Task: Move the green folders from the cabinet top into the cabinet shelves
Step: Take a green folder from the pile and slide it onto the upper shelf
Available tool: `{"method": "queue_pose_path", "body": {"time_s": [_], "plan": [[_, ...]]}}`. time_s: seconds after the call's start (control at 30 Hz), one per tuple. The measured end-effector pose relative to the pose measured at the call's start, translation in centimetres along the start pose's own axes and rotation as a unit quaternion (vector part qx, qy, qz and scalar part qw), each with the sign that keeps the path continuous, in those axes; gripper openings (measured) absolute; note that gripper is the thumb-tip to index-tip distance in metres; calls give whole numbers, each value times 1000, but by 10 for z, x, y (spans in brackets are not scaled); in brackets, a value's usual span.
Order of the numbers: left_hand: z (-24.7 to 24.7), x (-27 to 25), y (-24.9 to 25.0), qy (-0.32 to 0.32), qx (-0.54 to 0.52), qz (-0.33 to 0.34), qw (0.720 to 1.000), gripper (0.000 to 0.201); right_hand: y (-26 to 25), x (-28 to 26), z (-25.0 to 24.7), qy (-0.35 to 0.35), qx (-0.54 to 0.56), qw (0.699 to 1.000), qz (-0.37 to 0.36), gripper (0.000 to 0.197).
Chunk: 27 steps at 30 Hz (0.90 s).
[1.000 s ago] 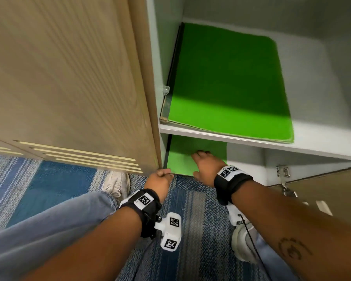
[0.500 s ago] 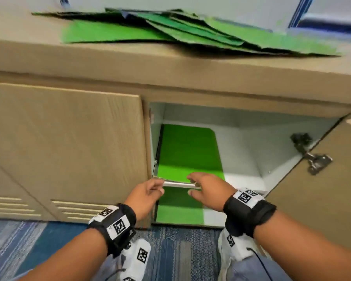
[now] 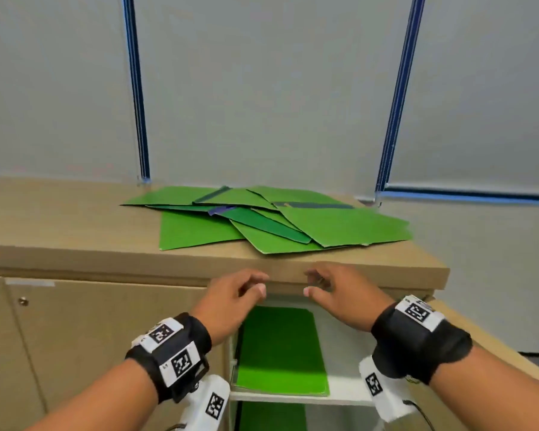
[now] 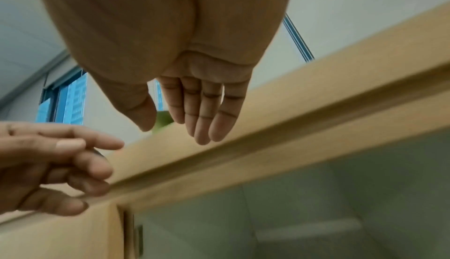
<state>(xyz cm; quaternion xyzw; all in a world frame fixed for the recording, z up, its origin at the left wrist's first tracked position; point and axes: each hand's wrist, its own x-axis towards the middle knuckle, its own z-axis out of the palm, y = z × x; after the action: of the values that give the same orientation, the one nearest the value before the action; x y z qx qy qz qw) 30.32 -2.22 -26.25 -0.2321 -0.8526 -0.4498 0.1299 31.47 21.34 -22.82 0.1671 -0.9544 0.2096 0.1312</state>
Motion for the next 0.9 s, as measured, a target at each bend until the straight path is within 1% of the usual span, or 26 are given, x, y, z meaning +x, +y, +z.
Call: {"method": "queue_pose_path", "body": {"time_s": [0.07, 0.13, 0.17, 0.23, 0.33, 0.37, 0.43, 0.5, 0.57, 0.63, 0.67, 0.73, 0.77, 0.83, 0.87, 0.9], "plan": [[-9, 15, 25, 44, 23, 34, 998, 11, 0, 8, -15, 30, 11, 999, 8, 32], [-10, 38, 45, 55, 96, 84, 990, 11, 3, 15, -27, 48, 14, 998, 25, 28], [-6, 51, 53, 42, 142, 111, 983, 14, 5, 17, -32, 53, 17, 998, 34, 26], [6, 79, 65, -5, 226, 139, 964, 29, 11, 19, -40, 60, 30, 996, 54, 22], [28, 112, 76, -84, 327, 119, 934, 54, 24, 21, -44, 66, 54, 992, 93, 14], [36, 120, 80, -110, 353, 109, 923, 58, 30, 21, -45, 74, 71, 989, 106, 11], [50, 131, 83, -154, 402, 100, 897, 60, 37, 21, -42, 88, 132, 977, 142, 8], [62, 137, 82, -181, 433, 85, 879, 56, 41, 21, -38, 99, 213, 955, 179, 11], [67, 138, 79, -181, 448, 79, 872, 47, 43, 19, -35, 107, 278, 932, 205, 15], [66, 133, 77, -153, 460, 103, 868, 36, 44, 16, -36, 98, 343, 905, 232, 19], [64, 129, 76, -144, 464, 118, 866, 32, 45, 16, -38, 86, 380, 886, 250, 22], [58, 120, 75, -125, 467, 148, 863, 30, 45, 16, -40, 47, 427, 855, 291, 32], [53, 116, 76, -108, 459, 159, 868, 29, 44, 16, -40, 31, 439, 843, 310, 38], [43, 109, 77, -67, 419, 170, 889, 29, 39, 17, -41, 20, 473, 818, 327, 49], [38, 105, 78, -50, 397, 176, 900, 29, 36, 18, -42, 27, 497, 804, 326, 49], [35, 100, 78, -37, 373, 185, 908, 29, 34, 21, -42, 45, 525, 787, 321, 45]]}}
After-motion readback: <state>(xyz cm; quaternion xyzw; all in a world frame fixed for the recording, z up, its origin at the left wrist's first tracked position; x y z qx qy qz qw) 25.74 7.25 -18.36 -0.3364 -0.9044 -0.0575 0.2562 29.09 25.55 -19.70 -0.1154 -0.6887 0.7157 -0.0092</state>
